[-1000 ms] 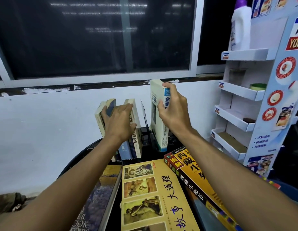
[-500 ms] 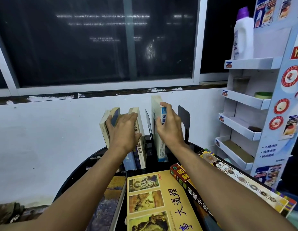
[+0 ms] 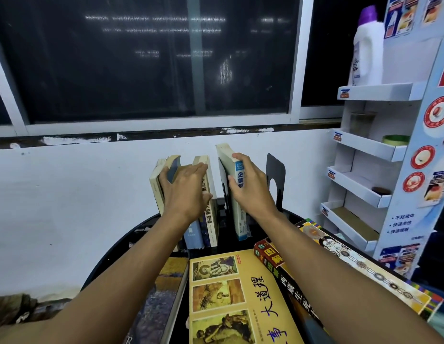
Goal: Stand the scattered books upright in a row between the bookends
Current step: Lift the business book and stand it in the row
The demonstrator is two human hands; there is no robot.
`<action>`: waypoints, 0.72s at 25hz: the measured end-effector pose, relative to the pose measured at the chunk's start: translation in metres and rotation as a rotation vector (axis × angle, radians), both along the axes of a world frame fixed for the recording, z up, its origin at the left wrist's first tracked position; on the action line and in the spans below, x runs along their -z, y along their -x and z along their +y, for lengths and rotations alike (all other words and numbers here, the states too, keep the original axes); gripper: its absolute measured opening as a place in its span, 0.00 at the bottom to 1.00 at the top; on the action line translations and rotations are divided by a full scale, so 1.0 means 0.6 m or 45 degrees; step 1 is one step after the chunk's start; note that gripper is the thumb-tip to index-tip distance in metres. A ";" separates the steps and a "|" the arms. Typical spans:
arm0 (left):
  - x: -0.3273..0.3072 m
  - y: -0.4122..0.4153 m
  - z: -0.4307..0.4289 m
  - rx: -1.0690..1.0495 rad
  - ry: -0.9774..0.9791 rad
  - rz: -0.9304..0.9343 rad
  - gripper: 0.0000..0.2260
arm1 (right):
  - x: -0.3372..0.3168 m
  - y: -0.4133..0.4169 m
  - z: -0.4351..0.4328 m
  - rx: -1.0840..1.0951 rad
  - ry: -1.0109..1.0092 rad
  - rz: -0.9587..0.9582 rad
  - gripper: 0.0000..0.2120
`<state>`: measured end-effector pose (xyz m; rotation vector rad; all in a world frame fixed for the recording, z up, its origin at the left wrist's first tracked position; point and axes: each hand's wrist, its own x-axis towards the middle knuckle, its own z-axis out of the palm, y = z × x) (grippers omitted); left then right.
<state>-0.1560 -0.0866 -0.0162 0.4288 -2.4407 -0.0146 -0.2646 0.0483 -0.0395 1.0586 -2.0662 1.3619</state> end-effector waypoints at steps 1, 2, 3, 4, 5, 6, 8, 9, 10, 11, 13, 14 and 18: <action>-0.001 -0.001 0.000 0.001 -0.002 -0.003 0.33 | -0.004 -0.002 0.002 -0.035 -0.042 -0.037 0.24; -0.002 -0.001 0.000 0.000 -0.003 -0.008 0.33 | -0.010 -0.003 0.004 -0.062 -0.083 -0.065 0.24; -0.002 0.000 0.000 -0.001 -0.004 -0.013 0.33 | -0.015 -0.005 0.005 -0.085 -0.120 -0.078 0.24; -0.003 0.000 0.000 -0.002 -0.005 -0.019 0.33 | -0.021 -0.006 0.007 -0.104 -0.152 -0.077 0.24; -0.004 0.001 0.001 -0.002 -0.006 -0.026 0.33 | -0.026 -0.007 0.008 -0.114 -0.176 -0.070 0.23; -0.005 0.001 0.001 -0.002 -0.007 -0.029 0.33 | -0.028 -0.006 0.010 -0.116 -0.188 -0.064 0.23; -0.005 0.002 0.001 -0.001 -0.007 -0.028 0.33 | -0.028 -0.008 0.011 -0.106 -0.176 -0.063 0.23; -0.004 0.003 0.001 -0.001 -0.004 -0.026 0.33 | -0.026 -0.009 0.012 -0.102 -0.162 -0.066 0.23; -0.003 0.003 0.001 -0.002 0.000 -0.025 0.33 | -0.023 -0.011 0.013 -0.101 -0.147 -0.066 0.23; -0.003 0.003 0.001 -0.002 0.007 -0.024 0.33 | -0.022 -0.013 0.014 -0.097 -0.136 -0.066 0.23; -0.003 0.004 0.003 0.003 0.012 -0.025 0.32 | -0.023 -0.016 0.016 -0.096 -0.130 -0.073 0.23; -0.003 0.004 0.003 0.005 0.012 -0.023 0.32 | -0.024 -0.017 0.016 -0.106 -0.137 -0.076 0.23; -0.002 0.002 0.007 0.014 0.014 -0.019 0.32 | -0.027 -0.021 0.015 -0.140 -0.241 -0.095 0.26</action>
